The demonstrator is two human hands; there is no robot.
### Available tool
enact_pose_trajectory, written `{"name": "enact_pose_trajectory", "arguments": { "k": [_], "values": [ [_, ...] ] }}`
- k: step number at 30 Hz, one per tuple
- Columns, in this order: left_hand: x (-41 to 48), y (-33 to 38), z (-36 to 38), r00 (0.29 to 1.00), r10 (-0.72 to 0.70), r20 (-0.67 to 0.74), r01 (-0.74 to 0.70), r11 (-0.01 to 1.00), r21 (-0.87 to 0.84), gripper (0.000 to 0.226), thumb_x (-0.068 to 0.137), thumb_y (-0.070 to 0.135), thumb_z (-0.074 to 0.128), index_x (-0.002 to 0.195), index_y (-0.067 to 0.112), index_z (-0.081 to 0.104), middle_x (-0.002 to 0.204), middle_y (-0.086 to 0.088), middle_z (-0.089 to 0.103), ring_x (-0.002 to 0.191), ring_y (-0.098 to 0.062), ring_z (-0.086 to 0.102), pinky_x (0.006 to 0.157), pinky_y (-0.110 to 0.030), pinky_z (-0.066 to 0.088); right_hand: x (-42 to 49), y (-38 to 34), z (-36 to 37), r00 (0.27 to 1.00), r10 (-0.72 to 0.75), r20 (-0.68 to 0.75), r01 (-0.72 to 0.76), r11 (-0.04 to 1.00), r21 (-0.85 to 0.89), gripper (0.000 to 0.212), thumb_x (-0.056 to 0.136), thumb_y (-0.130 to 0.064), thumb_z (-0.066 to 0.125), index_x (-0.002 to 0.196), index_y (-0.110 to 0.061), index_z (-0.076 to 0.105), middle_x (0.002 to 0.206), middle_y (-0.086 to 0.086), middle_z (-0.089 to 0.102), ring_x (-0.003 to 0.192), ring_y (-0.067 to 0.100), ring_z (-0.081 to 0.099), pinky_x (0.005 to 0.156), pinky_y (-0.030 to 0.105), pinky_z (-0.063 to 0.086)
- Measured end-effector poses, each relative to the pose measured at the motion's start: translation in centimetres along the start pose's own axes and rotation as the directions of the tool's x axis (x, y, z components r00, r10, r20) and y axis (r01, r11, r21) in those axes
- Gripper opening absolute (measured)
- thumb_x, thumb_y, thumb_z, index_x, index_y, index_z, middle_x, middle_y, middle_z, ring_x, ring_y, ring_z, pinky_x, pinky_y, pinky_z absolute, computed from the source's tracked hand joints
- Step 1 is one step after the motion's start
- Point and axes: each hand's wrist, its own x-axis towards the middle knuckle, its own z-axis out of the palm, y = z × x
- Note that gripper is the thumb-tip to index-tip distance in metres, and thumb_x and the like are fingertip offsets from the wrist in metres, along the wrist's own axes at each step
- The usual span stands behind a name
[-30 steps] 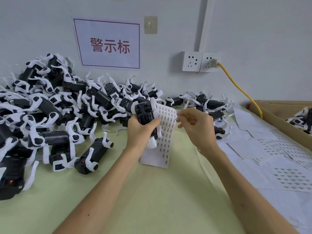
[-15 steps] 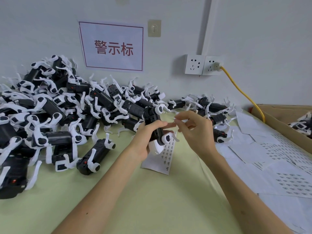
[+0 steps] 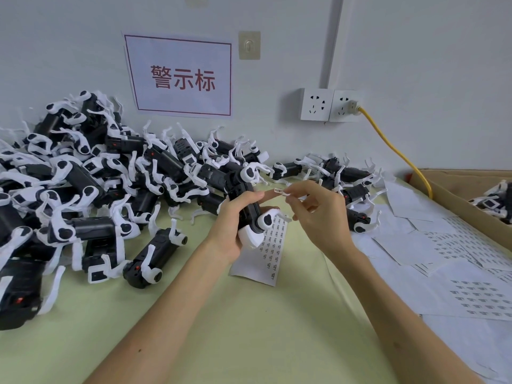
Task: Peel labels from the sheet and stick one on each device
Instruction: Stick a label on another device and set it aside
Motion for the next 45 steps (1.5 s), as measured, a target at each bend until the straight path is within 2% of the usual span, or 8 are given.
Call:
{"name": "enact_pose_trajectory", "arguments": {
  "k": [3, 5, 11, 17, 26, 34, 40, 45],
  "values": [
    [0.1, 0.0, -0.1, 0.999, 0.044, 0.006, -0.044, 0.999, 0.013, 0.063, 0.069, 0.030, 0.077, 0.126, 0.006, 0.071, 0.119, -0.018, 0.070, 0.098, -0.028, 0.068, 0.088, -0.037, 0.053, -0.1, -0.1, 0.0, 0.999, 0.036, 0.000, -0.036, 0.999, 0.024, 0.022, 0.091, -0.002, 0.068, 0.093, -0.024, 0.074, 0.083, -0.010, 0.073, 0.062, 0.023, 0.068, 0.064, 0.034, 0.057],
    [0.0, -0.1, 0.0, 0.992, 0.114, 0.048, -0.117, 0.991, 0.058, 0.040, 0.074, 0.027, 0.075, 0.112, 0.015, 0.079, 0.119, -0.012, 0.074, 0.101, -0.027, 0.072, 0.089, -0.038, 0.055, 0.1, -0.3, -0.2, 0.990, 0.131, 0.053, -0.137, 0.980, 0.146, 0.018, 0.093, -0.006, 0.066, 0.091, -0.021, 0.075, 0.080, -0.004, 0.075, 0.061, 0.020, 0.070, 0.062, 0.031, 0.057],
    [-0.2, -0.6, 0.6, 0.963, 0.230, 0.137, -0.257, 0.938, 0.233, 0.010, 0.067, 0.029, 0.078, 0.076, 0.028, 0.074, 0.123, -0.002, 0.075, 0.097, -0.025, 0.075, 0.091, -0.040, 0.057, 0.3, -0.5, -0.3, 0.834, 0.416, 0.364, -0.549, 0.693, 0.467, 0.013, 0.098, -0.013, 0.065, 0.095, -0.007, 0.076, 0.082, 0.005, 0.071, 0.069, 0.014, 0.065, 0.073, 0.026, 0.052],
    [-0.4, -1.1, 0.7, 0.957, 0.262, 0.123, -0.289, 0.884, 0.368, 0.012, 0.069, 0.023, 0.080, 0.077, 0.029, 0.073, 0.080, 0.005, 0.071, 0.074, -0.010, 0.070, 0.063, -0.019, 0.053, 0.5, -0.3, -0.5, 0.737, 0.504, 0.451, -0.670, 0.458, 0.584, 0.016, 0.095, -0.021, 0.068, 0.087, -0.019, 0.081, 0.077, -0.001, 0.066, 0.069, 0.012, 0.064, 0.075, 0.027, 0.050],
    [-0.5, -1.3, 1.0, 0.945, 0.293, 0.148, -0.328, 0.834, 0.443, 0.014, 0.073, 0.018, 0.077, 0.081, 0.029, 0.074, 0.091, -0.012, 0.075, 0.088, -0.028, 0.072, 0.074, -0.026, 0.059, 0.3, -0.5, -0.2, 0.575, 0.580, 0.577, -0.751, 0.094, 0.654, 0.025, 0.092, -0.019, 0.070, 0.070, -0.016, 0.081, 0.077, 0.002, 0.068, 0.063, 0.010, 0.064, 0.074, 0.026, 0.052],
    [-0.7, -1.3, 1.0, 0.926, 0.305, 0.223, -0.377, 0.798, 0.470, 0.035, 0.082, 0.005, 0.075, 0.067, 0.037, 0.073, 0.063, 0.017, 0.067, 0.062, 0.003, 0.064, 0.059, -0.009, 0.047, 0.2, -0.7, -0.3, 0.498, 0.626, 0.599, -0.765, -0.007, 0.644, 0.023, 0.092, -0.025, 0.069, 0.077, -0.009, 0.076, 0.075, 0.005, 0.066, 0.064, 0.013, 0.062, 0.078, 0.028, 0.049],
    [-0.5, -1.3, 0.8, 0.931, 0.300, 0.210, -0.366, 0.794, 0.486, 0.023, 0.076, 0.015, 0.077, 0.066, 0.035, 0.071, 0.060, 0.015, 0.062, 0.060, -0.001, 0.060, 0.057, -0.013, 0.047, 0.3, -0.6, -0.1, 0.510, 0.639, 0.576, -0.779, 0.059, 0.624, 0.014, 0.088, -0.016, 0.074, 0.077, -0.010, 0.079, 0.075, 0.004, 0.067, 0.065, 0.012, 0.062, 0.076, 0.026, 0.050],
    [-0.3, -1.6, 0.6, 0.939, 0.301, 0.167, -0.343, 0.782, 0.521, 0.022, 0.070, 0.023, 0.078, 0.069, 0.009, 0.061, 0.065, -0.004, 0.054, 0.062, -0.015, 0.055, 0.058, -0.022, 0.046, 0.2, -0.4, 0.0, 0.507, 0.651, 0.565, -0.778, 0.065, 0.624, 0.016, 0.088, -0.013, 0.074, 0.074, -0.009, 0.079, 0.074, 0.004, 0.067, 0.062, 0.012, 0.063, 0.071, 0.026, 0.052]
  ]
}}
